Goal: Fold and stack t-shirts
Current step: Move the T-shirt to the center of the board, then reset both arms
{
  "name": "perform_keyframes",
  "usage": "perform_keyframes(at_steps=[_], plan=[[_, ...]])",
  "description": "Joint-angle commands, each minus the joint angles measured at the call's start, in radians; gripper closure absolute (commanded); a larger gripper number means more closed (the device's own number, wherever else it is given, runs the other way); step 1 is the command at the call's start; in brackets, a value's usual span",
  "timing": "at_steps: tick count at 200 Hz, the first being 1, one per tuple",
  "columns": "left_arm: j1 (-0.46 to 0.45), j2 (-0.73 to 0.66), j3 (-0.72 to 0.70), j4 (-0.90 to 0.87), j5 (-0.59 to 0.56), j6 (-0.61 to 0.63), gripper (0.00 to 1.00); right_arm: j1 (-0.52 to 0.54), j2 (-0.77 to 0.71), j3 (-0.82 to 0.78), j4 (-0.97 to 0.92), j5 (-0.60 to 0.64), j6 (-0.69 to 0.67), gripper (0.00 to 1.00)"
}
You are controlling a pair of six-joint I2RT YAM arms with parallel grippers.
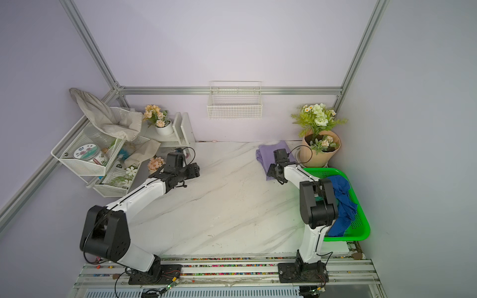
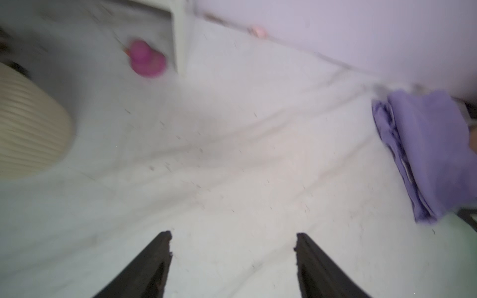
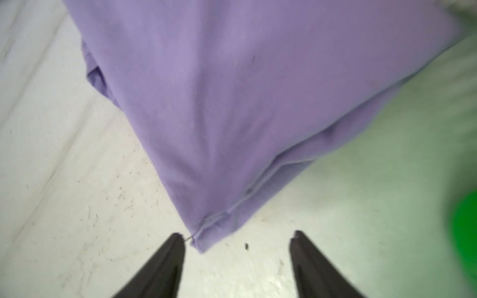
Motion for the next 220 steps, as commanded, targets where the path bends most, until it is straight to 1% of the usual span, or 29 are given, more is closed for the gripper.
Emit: perform_keyframes(at_steps=[1, 13, 28, 38, 40, 47, 53, 58, 59, 64, 74, 89, 119, 133, 149, 169, 188, 191, 199, 220], plan=[[0.081, -0.109, -0.203, 0.187, -0.284, 0.163, 0.00, 0.023, -0.054, -0.104, 0.149, 0.184, -0.195, 0.00], [0.147, -0.129, -0.274, 0.269, -0.229, 0.175, 0.00, 0.023, -0.041, -0.138, 0.172, 0.256, -0.197, 0.01], [0.198, -0.105, -0.316, 0.315, -0.199, 0.169, 0.00, 0.026, -0.046, -0.214, 0.321, 0.338, -0.225, 0.01], [0.210, -0.077, -0.341, 0.363, -0.174, 0.178, 0.00, 0.026, -0.070, -0.285, 0.463, 0.374, -0.240, 0.01], [0.210, -0.070, -0.346, 0.377, -0.174, 0.200, 0.00, 0.026, -0.079, -0.307, 0.509, 0.373, -0.250, 0.01], [0.209, -0.048, -0.364, 0.418, -0.166, 0.224, 0.00, 0.026, -0.083, -0.349, 0.574, 0.372, -0.295, 0.00], [0.210, -0.018, -0.374, 0.443, -0.146, 0.238, 0.00, 0.036, -0.089, -0.361, 0.586, 0.423, -0.313, 0.01], [0.212, -0.006, -0.376, 0.454, -0.134, 0.256, 0.00, 0.040, -0.094, -0.392, 0.645, 0.473, -0.320, 0.00], [0.211, -0.003, -0.377, 0.455, -0.133, 0.258, 0.00, 0.040, -0.099, -0.411, 0.680, 0.480, -0.325, 0.00], [0.210, 0.010, -0.379, 0.467, -0.126, 0.266, 0.00, 0.036, -0.109, -0.440, 0.738, 0.476, -0.344, 0.00], [0.212, 0.028, -0.390, 0.499, -0.134, 0.280, 0.00, 0.026, -0.141, -0.520, 0.892, 0.429, -0.386, 0.00], [0.211, 0.040, -0.410, 0.549, -0.153, 0.300, 0.00, 0.019, -0.146, -0.572, 0.978, 0.417, -0.386, 0.00], [0.212, 0.084, -0.420, 0.659, -0.218, 0.331, 0.00, 0.005, -0.142, -0.552, 0.935, 0.373, -0.379, 0.00], [0.212, 0.113, -0.401, 0.643, -0.239, 0.324, 0.00, 0.002, -0.170, -0.586, 0.958, 0.398, -0.359, 0.00], [0.214, 0.109, -0.407, 0.648, -0.238, 0.323, 0.00, 0.002, -0.226, -0.674, 1.065, 0.452, -0.332, 0.00], [0.214, 0.101, -0.424, 0.672, -0.234, 0.327, 0.00, 0.011, -0.255, -0.755, 1.197, 0.477, -0.343, 0.00], [0.213, 0.100, -0.427, 0.678, -0.222, 0.334, 0.00, 0.018, -0.276, -0.841, 1.320, 0.462, -0.355, 0.00], [0.213, 0.100, -0.427, 0.676, -0.221, 0.335, 0.00, 0.018, -0.305, -0.854, 1.347, 0.455, -0.358, 0.00], [0.212, 0.099, -0.426, 0.676, -0.216, 0.336, 0.00, 0.017, -0.315, -0.886, 1.403, 0.423, -0.379, 0.00], [0.213, 0.094, -0.437, 0.690, -0.200, 0.339, 0.00, 0.026, -0.320, -0.920, 1.466, 0.415, -0.400, 0.00]])
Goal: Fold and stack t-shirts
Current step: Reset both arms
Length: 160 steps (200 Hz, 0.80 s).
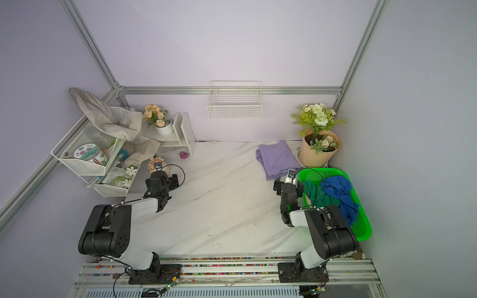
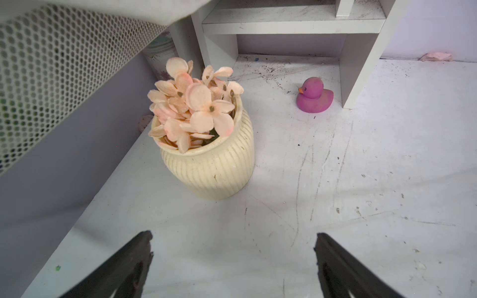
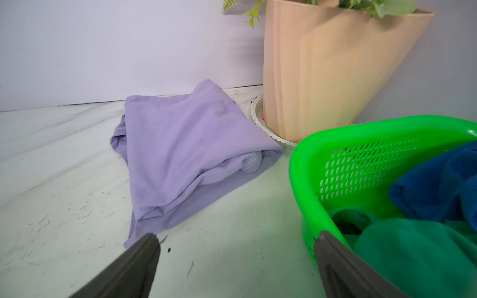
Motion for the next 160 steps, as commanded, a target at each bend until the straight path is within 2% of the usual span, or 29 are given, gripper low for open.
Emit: perform_keyframes(at_steps=[1, 13, 26, 30, 36, 40, 48, 62, 71, 82, 94, 110, 143, 160], plan=[[0.002, -0.007, -0.054, 0.043, 0.013, 0.017, 0.00, -0.020, -0.024, -0.049, 0.180, 0.075, -0.046, 0.00], [0.002, -0.023, -0.082, 0.075, 0.031, 0.021, 0.00, -0.018, -0.034, -0.074, 0.211, 0.057, -0.053, 0.00], [0.001, -0.053, -0.185, 0.215, 0.058, 0.028, 0.00, -0.018, -0.045, -0.109, 0.263, 0.038, -0.055, 0.00], [0.004, -0.049, -0.244, 0.296, 0.094, 0.035, 0.00, -0.016, -0.045, -0.117, 0.278, 0.034, -0.056, 0.00], [0.008, -0.005, -0.337, 0.559, 0.134, 0.064, 0.00, -0.017, -0.043, -0.126, 0.300, 0.028, -0.062, 0.00], [0.013, 0.003, -0.355, 0.619, 0.152, 0.071, 0.00, -0.017, -0.040, -0.130, 0.308, 0.024, -0.060, 0.00], [0.013, -0.019, -0.340, 0.557, 0.151, 0.059, 0.00, -0.018, -0.024, -0.127, 0.274, -0.005, -0.051, 0.00], [0.021, -0.027, -0.274, 0.413, 0.120, 0.030, 0.00, -0.021, 0.105, -0.128, 0.476, -0.013, -0.093, 0.01], [0.029, -0.013, -0.245, 0.376, 0.120, 0.021, 0.00, -0.027, 0.066, -0.106, 0.355, -0.015, -0.066, 0.01], [0.030, -0.021, -0.258, 0.387, 0.139, 0.024, 0.00, -0.047, 0.021, -0.050, 0.160, -0.038, -0.029, 0.01], [0.032, -0.015, -0.262, 0.406, 0.137, 0.024, 0.00, -0.083, 0.039, -0.057, 0.209, -0.099, -0.010, 0.01], [0.032, -0.015, -0.258, 0.399, 0.133, 0.022, 0.00, -0.084, 0.058, -0.076, 0.278, -0.100, -0.019, 0.01], [0.032, -0.015, -0.257, 0.398, 0.133, 0.021, 0.00, -0.077, 0.027, -0.074, 0.229, -0.089, -0.023, 0.01], [0.032, -0.017, -0.258, 0.396, 0.134, 0.024, 0.00, -0.073, 0.033, -0.098, 0.287, -0.107, -0.045, 0.01]])
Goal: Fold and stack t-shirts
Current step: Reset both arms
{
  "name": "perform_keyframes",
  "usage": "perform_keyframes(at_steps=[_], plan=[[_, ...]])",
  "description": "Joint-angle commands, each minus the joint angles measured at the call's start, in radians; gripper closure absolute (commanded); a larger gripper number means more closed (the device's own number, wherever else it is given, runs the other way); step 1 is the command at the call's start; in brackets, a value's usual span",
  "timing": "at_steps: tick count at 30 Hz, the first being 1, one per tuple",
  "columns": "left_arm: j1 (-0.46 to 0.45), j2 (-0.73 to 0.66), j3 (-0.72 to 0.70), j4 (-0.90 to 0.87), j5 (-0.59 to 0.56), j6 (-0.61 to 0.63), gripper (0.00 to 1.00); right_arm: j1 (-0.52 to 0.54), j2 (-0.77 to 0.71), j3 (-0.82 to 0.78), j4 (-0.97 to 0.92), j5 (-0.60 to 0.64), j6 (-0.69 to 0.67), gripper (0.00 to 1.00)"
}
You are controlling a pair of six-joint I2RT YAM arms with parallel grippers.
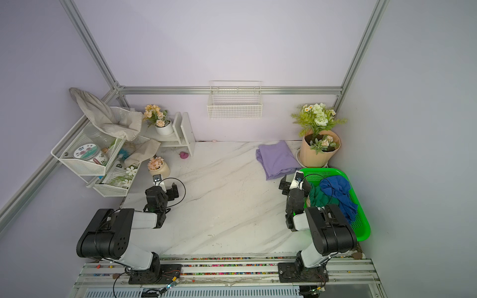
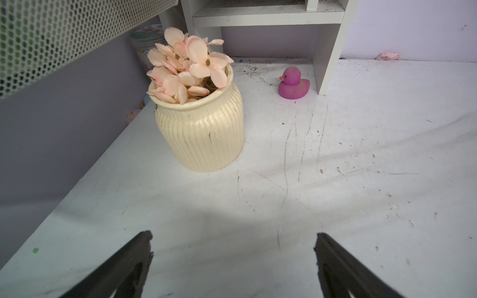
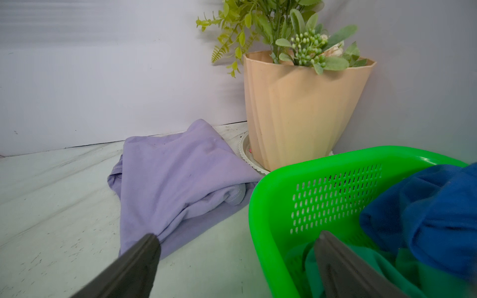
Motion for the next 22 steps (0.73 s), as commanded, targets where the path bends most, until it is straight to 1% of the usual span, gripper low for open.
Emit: perform_keyframes(at_steps=[1, 4, 14, 17, 22], plan=[[0.004, 0.005, 0.027, 0.016, 0.017, -0.007, 0.00, 0.007, -0.006, -0.031, 0.019, -0.025, -0.009, 0.01], [0.004, 0.003, 0.032, 0.003, 0.018, -0.004, 0.00, 0.008, 0.018, -0.043, 0.082, -0.026, -0.014, 0.01], [0.004, 0.003, 0.032, 0.001, 0.019, -0.007, 0.00, 0.007, 0.023, -0.021, 0.042, -0.025, -0.007, 0.01], [0.004, 0.003, 0.032, 0.000, 0.019, -0.007, 0.00, -0.016, 0.018, -0.002, -0.005, -0.068, 0.012, 0.01], [0.004, 0.003, 0.033, 0.001, 0.018, -0.007, 0.00, -0.015, 0.011, -0.013, 0.008, -0.069, 0.010, 0.01]])
